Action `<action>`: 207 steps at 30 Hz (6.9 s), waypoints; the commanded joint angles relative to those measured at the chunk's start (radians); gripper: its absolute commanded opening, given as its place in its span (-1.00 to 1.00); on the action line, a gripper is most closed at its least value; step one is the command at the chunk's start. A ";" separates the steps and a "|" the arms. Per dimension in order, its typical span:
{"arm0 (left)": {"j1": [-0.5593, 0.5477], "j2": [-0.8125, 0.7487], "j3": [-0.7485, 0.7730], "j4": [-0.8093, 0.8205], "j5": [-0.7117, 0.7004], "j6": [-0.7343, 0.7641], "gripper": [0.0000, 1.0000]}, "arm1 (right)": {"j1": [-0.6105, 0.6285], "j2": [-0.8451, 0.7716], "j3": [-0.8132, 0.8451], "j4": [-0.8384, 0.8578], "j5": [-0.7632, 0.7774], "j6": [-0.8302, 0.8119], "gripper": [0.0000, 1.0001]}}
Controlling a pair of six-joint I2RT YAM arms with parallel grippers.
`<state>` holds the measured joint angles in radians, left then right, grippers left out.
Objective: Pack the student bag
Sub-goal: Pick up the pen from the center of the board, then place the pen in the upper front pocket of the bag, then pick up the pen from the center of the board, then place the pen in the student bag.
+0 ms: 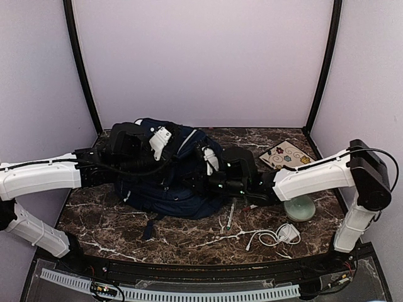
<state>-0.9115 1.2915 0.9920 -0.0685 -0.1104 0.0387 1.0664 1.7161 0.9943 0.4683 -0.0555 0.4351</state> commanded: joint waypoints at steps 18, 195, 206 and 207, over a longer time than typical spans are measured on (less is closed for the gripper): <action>0.050 -0.216 -0.008 0.031 -0.176 0.112 -1.00 | -0.048 -0.015 0.007 -0.353 0.185 -0.061 -0.37; 0.111 -0.295 -0.202 0.235 0.020 0.069 -1.00 | -0.272 -0.281 0.293 -0.883 0.136 -0.331 -1.00; 0.111 -0.289 -0.195 0.227 0.049 0.053 -1.00 | -0.103 -0.154 -0.038 0.407 0.106 0.277 -1.00; 0.111 -0.298 -0.198 0.233 0.047 0.056 -1.00 | -0.090 -0.092 -0.002 0.428 0.105 0.315 -1.00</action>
<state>-0.8066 1.0447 0.7670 0.0666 -0.0704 0.0921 0.9260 1.4517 0.9630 0.4110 0.0299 0.4980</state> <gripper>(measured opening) 0.067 0.081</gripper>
